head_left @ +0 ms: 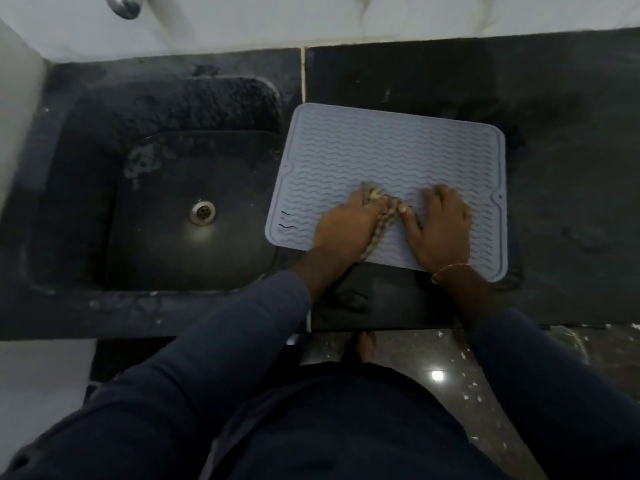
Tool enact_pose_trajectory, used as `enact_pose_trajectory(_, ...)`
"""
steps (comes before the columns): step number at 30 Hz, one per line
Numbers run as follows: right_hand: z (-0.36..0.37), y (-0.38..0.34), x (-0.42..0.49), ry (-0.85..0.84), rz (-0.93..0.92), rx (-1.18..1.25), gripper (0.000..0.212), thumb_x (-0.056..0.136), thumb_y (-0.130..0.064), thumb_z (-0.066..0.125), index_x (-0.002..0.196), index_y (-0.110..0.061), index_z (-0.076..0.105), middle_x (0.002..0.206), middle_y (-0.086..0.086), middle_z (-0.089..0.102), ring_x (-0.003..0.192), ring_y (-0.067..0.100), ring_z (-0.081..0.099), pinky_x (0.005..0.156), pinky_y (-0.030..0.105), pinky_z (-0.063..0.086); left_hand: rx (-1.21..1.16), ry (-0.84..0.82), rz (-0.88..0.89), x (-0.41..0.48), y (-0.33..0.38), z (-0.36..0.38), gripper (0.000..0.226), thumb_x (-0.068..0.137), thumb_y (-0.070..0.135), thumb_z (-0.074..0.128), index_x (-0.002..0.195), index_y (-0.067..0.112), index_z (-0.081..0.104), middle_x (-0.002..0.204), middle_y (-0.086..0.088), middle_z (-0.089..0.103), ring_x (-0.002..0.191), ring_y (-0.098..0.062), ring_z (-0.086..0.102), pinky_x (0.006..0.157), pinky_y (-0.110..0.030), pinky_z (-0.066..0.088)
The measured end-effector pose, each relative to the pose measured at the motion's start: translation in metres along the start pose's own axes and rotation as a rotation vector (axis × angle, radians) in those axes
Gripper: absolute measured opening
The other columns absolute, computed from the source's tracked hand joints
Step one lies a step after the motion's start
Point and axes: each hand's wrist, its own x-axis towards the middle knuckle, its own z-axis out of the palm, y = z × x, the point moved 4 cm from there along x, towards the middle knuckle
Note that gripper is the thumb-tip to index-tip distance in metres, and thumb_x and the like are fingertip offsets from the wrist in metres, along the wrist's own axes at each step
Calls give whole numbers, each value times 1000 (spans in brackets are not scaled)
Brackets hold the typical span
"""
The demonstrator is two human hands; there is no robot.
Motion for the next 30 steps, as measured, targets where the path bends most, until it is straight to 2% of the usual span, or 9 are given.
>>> enact_pose_trajectory(3, 3, -1, -1, -12, -8, -15, 55, 92, -50, 47, 129, -11, 52, 137, 17, 47, 130, 34, 41, 110, 52, 28, 30, 11, -171, -16, -60, -17, 42, 100, 42, 37, 141, 33, 40, 138, -12, 43, 102, -41, 60, 81, -45, 47)
enact_pose_trajectory(7, -11, 5, 2, 36, -8, 82, 49, 86, -43, 55, 122, -10, 56, 131, 17, 51, 125, 34, 45, 106, 52, 33, -17, 125, -348, -34, -107, -31, 41, 100, 39, 38, 140, 29, 41, 125, -17, 46, 95, -46, 58, 81, -49, 48)
enact_pose_trajectory(10, -36, 36, 1, 127, 269, 21, 56, 78, -41, 58, 125, -12, 53, 133, 19, 49, 125, 38, 43, 101, 54, 35, -98, 184, -436, -38, -104, -31, 55, 92, 59, 43, 141, 33, 37, 127, -18, 43, 97, -48, 57, 83, -47, 48)
enact_pose_trajectory(12, -51, 58, 3, 96, 440, -35, 65, 76, -43, 61, 130, -10, 48, 132, 21, 47, 123, 40, 42, 96, 54, 35, -134, 197, -503, -38, -104, -30, 63, 86, 69, 46, 140, 39, 37, 127, -18, 50, 103, -46, 57, 87, -46, 47)
enact_pose_trajectory(15, -62, 72, 14, -21, 487, 95, 61, 82, -33, 66, 129, -2, 44, 129, 25, 48, 119, 42, 46, 94, 48, 40, -309, 231, -591, -35, -116, -30, 72, 74, 78, 51, 135, 40, 47, 121, -9, 65, 111, -36, 60, 93, -44, 50)
enact_pose_trajectory(18, -67, 84, 26, -122, 595, 248, 54, 90, -39, 60, 118, 5, 48, 125, 27, 55, 113, 39, 54, 86, 37, 42, -404, 254, -581, -32, -117, -35, 69, 72, 73, 59, 130, 36, 54, 122, -4, 66, 112, -30, 61, 95, -42, 50)
enact_pose_trajectory(21, -67, 87, 28, -196, 541, 160, 48, 98, -39, 46, 112, 6, 52, 120, 30, 57, 110, 42, 55, 86, 39, 43, -477, 232, -551, -26, -119, -40, 54, 80, 50, 71, 126, 25, 61, 121, -6, 67, 112, -27, 62, 93, -29, 45)
enact_pose_trajectory(27, -104, 94, 45, -53, 378, 156, 32, 99, -25, 48, 101, 7, 53, 111, 32, 59, 104, 43, 56, 84, 40, 41, -539, 242, -503, -22, -117, -62, 43, 84, 35, 72, 122, 16, 65, 118, -8, 68, 109, -24, 63, 88, -24, 43)
enact_pose_trajectory(30, -97, 104, 36, -132, 407, 118, 35, 99, -27, 47, 103, 7, 52, 112, 33, 59, 104, 45, 56, 83, 40, 42, -520, 204, -504, -35, -104, -44, 44, 85, 36, 70, 124, 17, 63, 120, -9, 67, 110, -25, 61, 87, -24, 41)
